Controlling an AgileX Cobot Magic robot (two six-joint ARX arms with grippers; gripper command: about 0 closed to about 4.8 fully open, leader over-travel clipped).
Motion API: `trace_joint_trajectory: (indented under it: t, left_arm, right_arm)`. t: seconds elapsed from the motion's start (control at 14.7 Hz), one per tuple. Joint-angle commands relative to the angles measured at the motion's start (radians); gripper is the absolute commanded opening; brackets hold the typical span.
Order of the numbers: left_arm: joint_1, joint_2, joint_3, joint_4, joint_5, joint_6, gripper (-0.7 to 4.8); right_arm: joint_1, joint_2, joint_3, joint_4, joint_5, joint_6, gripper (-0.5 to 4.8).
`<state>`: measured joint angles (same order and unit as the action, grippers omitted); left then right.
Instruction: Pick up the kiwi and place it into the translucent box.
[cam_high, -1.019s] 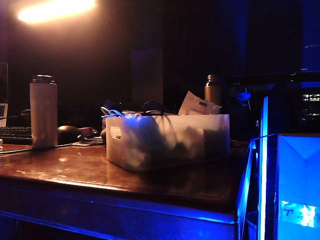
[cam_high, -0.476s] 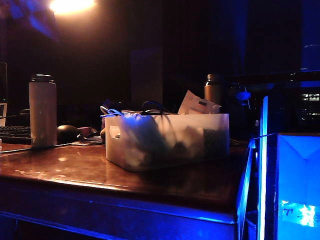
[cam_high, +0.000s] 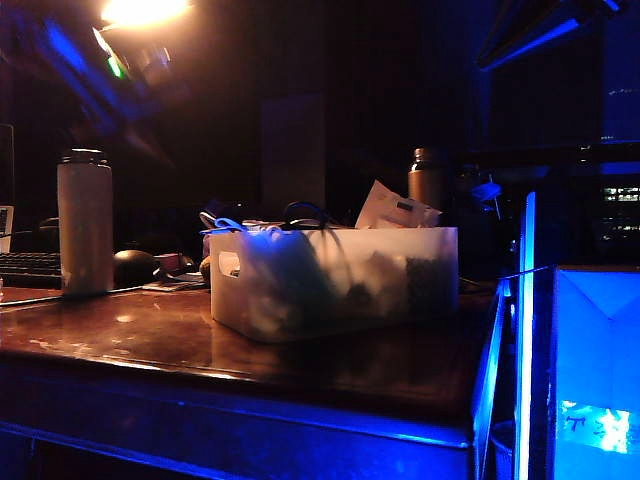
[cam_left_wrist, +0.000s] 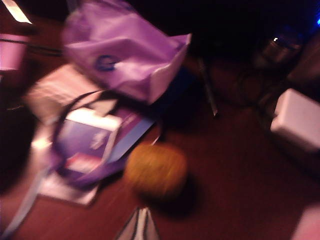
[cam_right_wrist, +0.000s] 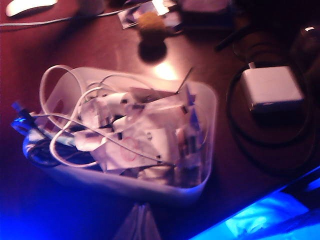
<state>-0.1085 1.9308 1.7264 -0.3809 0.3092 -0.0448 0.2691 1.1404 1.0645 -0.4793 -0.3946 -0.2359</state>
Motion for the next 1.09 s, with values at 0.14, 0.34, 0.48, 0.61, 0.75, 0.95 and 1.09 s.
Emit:
trace_joint_trajectory:
  t: [0.14,0.34,0.48,0.61,0.75,0.95,1.09]
  left_arm:
    - [-0.045,0.114,0.026,0.068,0.055,-0.064,3.01]
    - [-0.089,0.163,0.03,0.126,0.019,-0.038,4.79]
    - [-0.114,0.194,0.036,0.203,-0.036,-0.043,4.79]
    - [-0.125,0.241,0.078,0.192,-0.092,-0.042,4.79]
    - [-0.125,0.3,0.154,0.17,-0.091,-0.042,4.79]
    - [-0.125,0.359,0.23,0.132,-0.115,-0.041,4.79]
    - [-0.126,0.375,0.23,0.117,-0.114,-0.036,4.79]
  right_arm:
    - [0.002,0.029,0.005,0.029,-0.008,0.0,-0.01]
    - [0.002,0.059,0.005,0.027,-0.011,0.001,-0.01]
    - [0.002,0.066,0.005,0.029,-0.031,0.002,-0.01]
    - [0.002,0.066,0.005,0.03,-0.034,0.002,-0.01]
    - [0.002,0.066,0.005,0.03,-0.034,0.002,-0.01]
    - [0.002,0.066,0.005,0.036,-0.034,0.002,-0.01]
    - [0.002,0.066,0.005,0.039,-0.035,0.002,-0.01]
